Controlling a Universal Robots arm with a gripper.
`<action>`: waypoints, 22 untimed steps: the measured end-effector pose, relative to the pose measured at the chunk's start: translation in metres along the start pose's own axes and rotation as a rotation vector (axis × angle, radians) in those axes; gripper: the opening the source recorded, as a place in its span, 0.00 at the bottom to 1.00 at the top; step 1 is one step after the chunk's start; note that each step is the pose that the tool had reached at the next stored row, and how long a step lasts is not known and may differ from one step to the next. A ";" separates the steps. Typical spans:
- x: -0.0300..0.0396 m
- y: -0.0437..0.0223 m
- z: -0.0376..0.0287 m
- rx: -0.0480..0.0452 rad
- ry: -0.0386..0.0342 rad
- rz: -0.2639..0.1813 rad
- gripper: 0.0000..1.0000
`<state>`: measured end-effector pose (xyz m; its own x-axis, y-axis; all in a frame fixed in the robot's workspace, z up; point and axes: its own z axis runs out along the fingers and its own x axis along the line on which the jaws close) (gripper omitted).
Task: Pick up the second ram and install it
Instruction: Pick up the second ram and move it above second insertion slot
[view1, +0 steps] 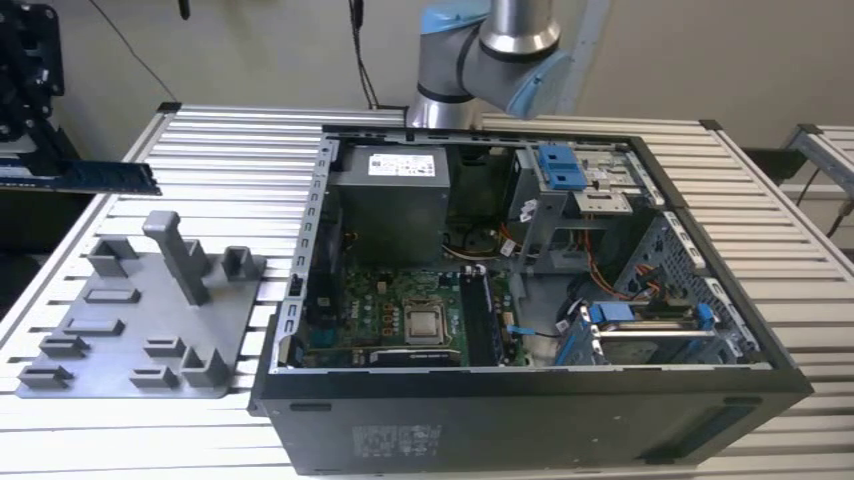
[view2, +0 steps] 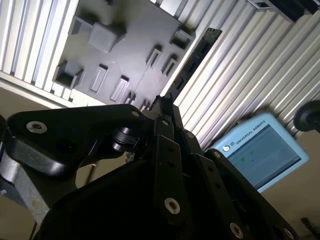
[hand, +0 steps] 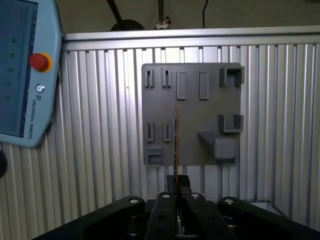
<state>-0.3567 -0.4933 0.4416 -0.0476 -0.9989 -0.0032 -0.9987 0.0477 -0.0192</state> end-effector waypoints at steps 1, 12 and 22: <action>-0.0001 -0.0024 0.0001 -0.0001 0.0000 0.000 0.14; -0.0013 -0.0265 0.0005 -0.0017 0.0003 0.000 0.14; -0.0023 -0.0487 0.0010 -0.0031 0.0005 0.000 0.14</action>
<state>-0.3080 -0.4933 0.4416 -0.0476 -0.9989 -0.0027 -0.9987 0.0477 -0.0162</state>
